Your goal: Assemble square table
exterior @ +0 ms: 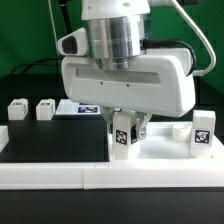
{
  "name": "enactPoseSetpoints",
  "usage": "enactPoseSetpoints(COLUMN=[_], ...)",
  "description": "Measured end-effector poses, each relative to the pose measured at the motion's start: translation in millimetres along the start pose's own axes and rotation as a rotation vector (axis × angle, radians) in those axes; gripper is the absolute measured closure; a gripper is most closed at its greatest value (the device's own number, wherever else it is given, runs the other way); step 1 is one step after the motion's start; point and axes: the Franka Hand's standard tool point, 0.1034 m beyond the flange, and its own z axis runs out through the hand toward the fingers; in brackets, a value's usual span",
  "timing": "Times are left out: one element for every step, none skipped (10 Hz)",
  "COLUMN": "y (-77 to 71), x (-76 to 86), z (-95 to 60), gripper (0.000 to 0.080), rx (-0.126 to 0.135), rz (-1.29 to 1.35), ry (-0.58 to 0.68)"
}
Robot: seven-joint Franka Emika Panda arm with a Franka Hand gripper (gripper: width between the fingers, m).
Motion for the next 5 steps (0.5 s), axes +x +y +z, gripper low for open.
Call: enactPoseSetpoints(y=[0.0,0.0,-0.1,-0.1,-0.2], x=[0.0,0.2,0.4,0.2,0.2], z=[0.0,-0.1,-0.1,0.1,0.0], gripper=[0.0514,0.0514,0.0514,0.0514,0.0514], rx=[0.000,0.001,0.001,0.000,-0.003], rz=[0.050,0.149,0.230,0.357,0.512], ry=[0.000,0.001,0.001,0.002,0.004])
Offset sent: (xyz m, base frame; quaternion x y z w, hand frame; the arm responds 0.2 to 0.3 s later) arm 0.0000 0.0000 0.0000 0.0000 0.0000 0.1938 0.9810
